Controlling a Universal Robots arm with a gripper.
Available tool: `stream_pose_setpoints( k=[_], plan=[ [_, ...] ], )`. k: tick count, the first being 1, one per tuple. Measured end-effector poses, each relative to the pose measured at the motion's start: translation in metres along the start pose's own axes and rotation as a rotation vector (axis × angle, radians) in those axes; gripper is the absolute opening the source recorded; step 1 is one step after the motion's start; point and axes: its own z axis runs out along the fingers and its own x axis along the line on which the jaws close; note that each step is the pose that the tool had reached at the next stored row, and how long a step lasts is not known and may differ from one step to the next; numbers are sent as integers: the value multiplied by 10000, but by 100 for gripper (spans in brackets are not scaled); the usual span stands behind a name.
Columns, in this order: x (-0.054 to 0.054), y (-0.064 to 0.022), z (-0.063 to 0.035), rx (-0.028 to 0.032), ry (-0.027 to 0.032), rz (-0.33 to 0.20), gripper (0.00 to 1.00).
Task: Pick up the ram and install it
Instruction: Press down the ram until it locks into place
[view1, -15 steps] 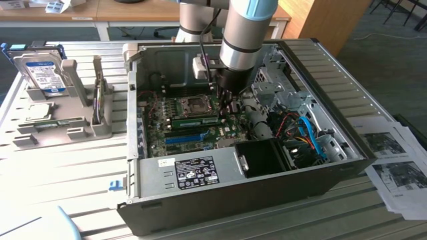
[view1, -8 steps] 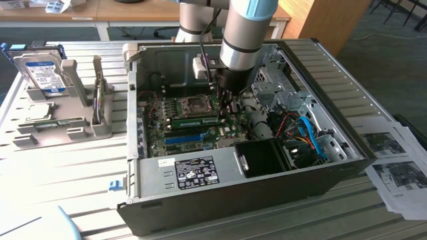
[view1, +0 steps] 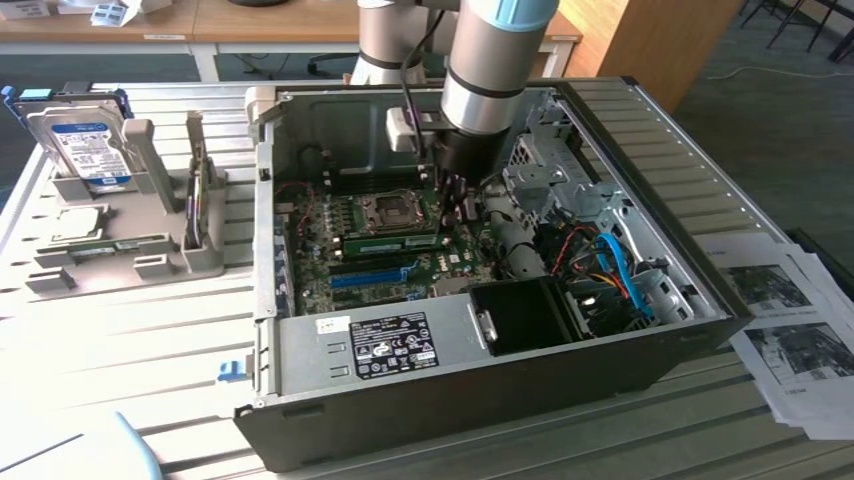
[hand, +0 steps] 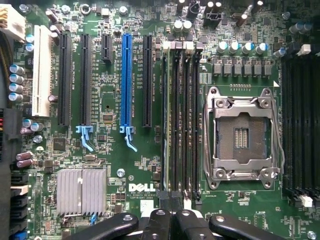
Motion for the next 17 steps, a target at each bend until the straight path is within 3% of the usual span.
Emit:
stream_pose_setpoints(
  k=[5, 17],
  plan=[
    [-1, 0, -58, 0, 1, 0, 9],
    [-2, 2, -71, -1, 0, -1, 9]
  ],
)
